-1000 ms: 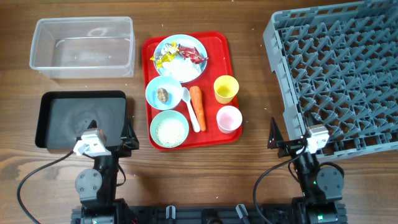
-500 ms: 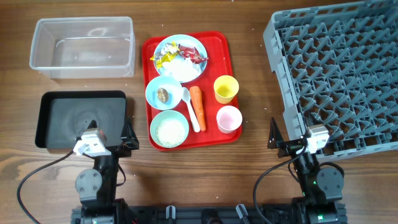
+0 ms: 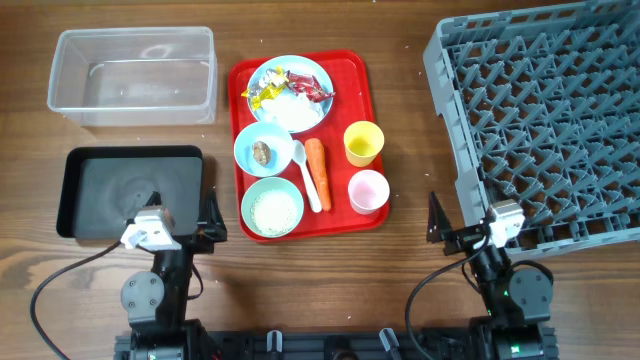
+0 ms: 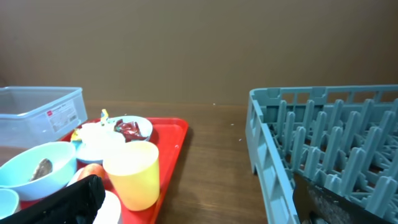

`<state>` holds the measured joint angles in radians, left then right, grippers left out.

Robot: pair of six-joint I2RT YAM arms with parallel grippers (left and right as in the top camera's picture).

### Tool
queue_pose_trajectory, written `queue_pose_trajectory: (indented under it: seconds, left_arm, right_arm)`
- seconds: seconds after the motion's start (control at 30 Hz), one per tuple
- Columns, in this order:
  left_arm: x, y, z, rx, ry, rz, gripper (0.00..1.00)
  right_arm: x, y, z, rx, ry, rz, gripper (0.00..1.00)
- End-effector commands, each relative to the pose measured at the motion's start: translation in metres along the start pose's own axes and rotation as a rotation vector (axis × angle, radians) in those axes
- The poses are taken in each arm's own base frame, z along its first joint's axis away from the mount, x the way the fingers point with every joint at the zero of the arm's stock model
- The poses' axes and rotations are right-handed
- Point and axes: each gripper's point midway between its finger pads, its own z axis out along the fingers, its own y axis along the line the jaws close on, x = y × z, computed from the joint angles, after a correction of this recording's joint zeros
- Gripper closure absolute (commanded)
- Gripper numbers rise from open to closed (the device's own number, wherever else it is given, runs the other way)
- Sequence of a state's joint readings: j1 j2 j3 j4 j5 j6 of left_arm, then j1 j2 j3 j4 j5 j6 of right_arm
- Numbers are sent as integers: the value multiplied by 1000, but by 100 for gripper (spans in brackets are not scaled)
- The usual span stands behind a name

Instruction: Sort waste into correct bins and load items into the dishwasher rack

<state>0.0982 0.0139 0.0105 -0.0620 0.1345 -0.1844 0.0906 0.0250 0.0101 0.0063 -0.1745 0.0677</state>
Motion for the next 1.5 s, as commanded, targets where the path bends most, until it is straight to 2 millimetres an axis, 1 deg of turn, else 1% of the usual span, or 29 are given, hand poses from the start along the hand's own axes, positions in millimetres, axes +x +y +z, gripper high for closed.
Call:
queue_pose_trajectory:
  seconds: [0.0,0.07,0.1,0.13,0.2,0.27,0.37,0.4,0.43,0.47,0.5,0.53,0.57,0.63,0.73,0.8,0.87,0.93,1.0,1.03,1.07,1.1,1.13,1.17,1.23,1.33,1.4,1.47]
  left_arm:
    - [-10,-18,-2,85,25,15,0]
    - [-20,-22,2,85,60,9,0]
    - [-25,-23,5,83,82,5,0]
    - [-31,-25,9,81,104,0,0]
    - [-43,-30,21,88,164,-10,0]
    - [-53,-32,37,69,278,-33,0]
    - [-60,-32,51,32,431,-65,0]
    - [-63,-36,58,24,509,-77,0]
    - [-62,-40,62,24,562,-83,0]
    - [-60,-46,67,26,635,-82,0]
    - [-52,-50,70,19,706,-79,0]
    - [-39,-53,73,15,763,-70,0]
    - [-27,-57,76,23,803,-66,0]
    - [-11,-60,84,30,851,-63,0]
    - [10,-64,92,60,914,-103,0]
    - [10,-76,99,137,906,-132,0]
    - [1,-92,106,222,863,-144,0]
    - [-8,-103,113,247,826,-119,0]
    - [-21,-115,132,217,800,-79,0]
    - [-25,-118,142,198,799,-62,0]
    - [-28,-124,157,182,808,-52,0]
    - [-28,-127,168,165,822,-56,0]
    - [-26,-131,185,135,846,-67,0]
    - [-23,-133,196,127,858,-79,0]
    - [-7,-133,216,100,878,-129,0]
    - [15,-131,236,95,879,-151,0]
    - [21,-130,243,99,868,-133,0]
    - [29,-122,251,77,859,-93,0]
  right_arm:
    - [-37,13,-2,-61,-28,6,1]
    - [-55,13,2,-59,-8,7,0]
    - [-61,13,6,-58,11,11,0]
    - [-66,12,12,-57,36,13,0]
    - [-72,18,27,-103,101,-15,0]
    - [-78,22,43,-137,173,1,0]
    - [-84,25,59,-167,255,25,0]
    - [-88,28,67,-200,307,-8,0]
    - [-92,29,71,-214,346,-34,0]
    - [-97,28,76,-217,401,-42,0]
    - [-101,28,81,-220,469,-33,0]
    - [-103,27,85,-220,525,-13,0]
    - [-101,27,89,-220,558,-1,0]
    - [-95,27,99,-237,575,11,0]
    - [-92,46,101,-354,581,64,0]
    - [-93,55,99,-409,580,84,0]
    - [-94,57,98,-422,575,86,0]
    - [-96,57,99,-422,568,83,0]
    - [-98,57,101,-422,555,78,0]
    - [-98,57,101,-422,555,78,0]
    - [-98,57,101,-422,556,78,0]
    - [-98,57,101,-422,556,78,0]
    - [-98,57,101,-422,555,77,0]
    - [-98,57,101,-422,555,78,0]
    - [-96,57,100,-421,567,82,0]
    - [-92,56,97,-414,587,84,0]
    - [-91,56,97,-415,590,86,0]
    - [-91,56,97,-415,591,87,0]
